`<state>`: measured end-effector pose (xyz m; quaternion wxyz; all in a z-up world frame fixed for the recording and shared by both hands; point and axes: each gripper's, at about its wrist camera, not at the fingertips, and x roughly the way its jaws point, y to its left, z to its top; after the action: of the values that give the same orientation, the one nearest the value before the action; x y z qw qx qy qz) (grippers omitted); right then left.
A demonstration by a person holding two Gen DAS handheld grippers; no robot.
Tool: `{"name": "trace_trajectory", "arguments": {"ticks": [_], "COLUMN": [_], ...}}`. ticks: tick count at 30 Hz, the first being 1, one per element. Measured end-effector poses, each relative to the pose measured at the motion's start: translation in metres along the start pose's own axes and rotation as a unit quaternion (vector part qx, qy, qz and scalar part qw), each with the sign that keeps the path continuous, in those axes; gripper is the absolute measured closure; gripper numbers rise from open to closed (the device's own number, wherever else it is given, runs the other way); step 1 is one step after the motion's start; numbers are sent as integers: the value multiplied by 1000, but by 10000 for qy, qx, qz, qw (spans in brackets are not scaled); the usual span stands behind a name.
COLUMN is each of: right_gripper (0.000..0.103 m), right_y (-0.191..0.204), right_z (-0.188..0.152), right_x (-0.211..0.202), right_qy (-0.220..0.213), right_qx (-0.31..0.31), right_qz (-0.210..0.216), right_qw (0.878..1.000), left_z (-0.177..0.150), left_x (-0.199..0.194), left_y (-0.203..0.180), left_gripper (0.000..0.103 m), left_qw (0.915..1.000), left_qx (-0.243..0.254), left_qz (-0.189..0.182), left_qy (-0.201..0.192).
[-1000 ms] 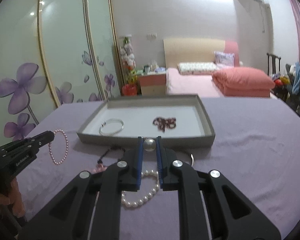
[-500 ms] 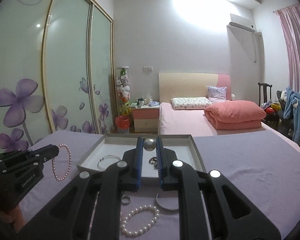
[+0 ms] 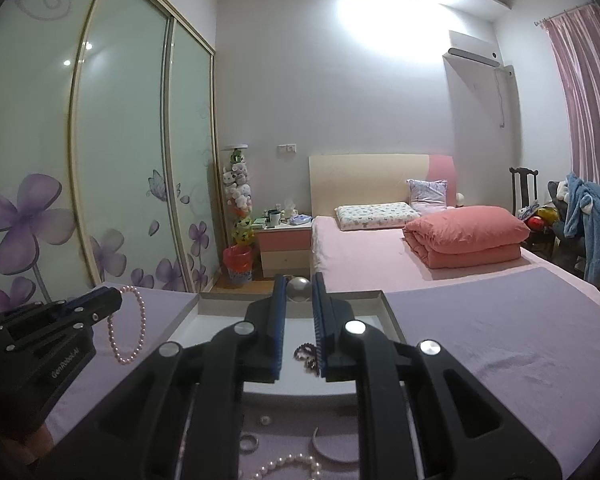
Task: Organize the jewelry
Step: 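Carry the pink pearl bracelet into the tray and open the left tool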
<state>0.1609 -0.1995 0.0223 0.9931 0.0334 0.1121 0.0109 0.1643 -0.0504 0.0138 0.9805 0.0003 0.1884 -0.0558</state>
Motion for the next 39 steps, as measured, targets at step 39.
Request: {"name": "trace_trajectory", "arguments": {"ticks": [39], "right_gripper": [61], "right_y": [-37], "right_z": [-34], "right_x": [154], "right_qy": [1785], "right_qx": [891], "right_qz": [143], "right_qw": [9798], "left_z": [-4], "left_x": [105], "left_y": [28], "left_gripper": [85], "left_qw": [9898], "left_qx": [-672], "left_qz": [-499], "left_qy": [1152]}}
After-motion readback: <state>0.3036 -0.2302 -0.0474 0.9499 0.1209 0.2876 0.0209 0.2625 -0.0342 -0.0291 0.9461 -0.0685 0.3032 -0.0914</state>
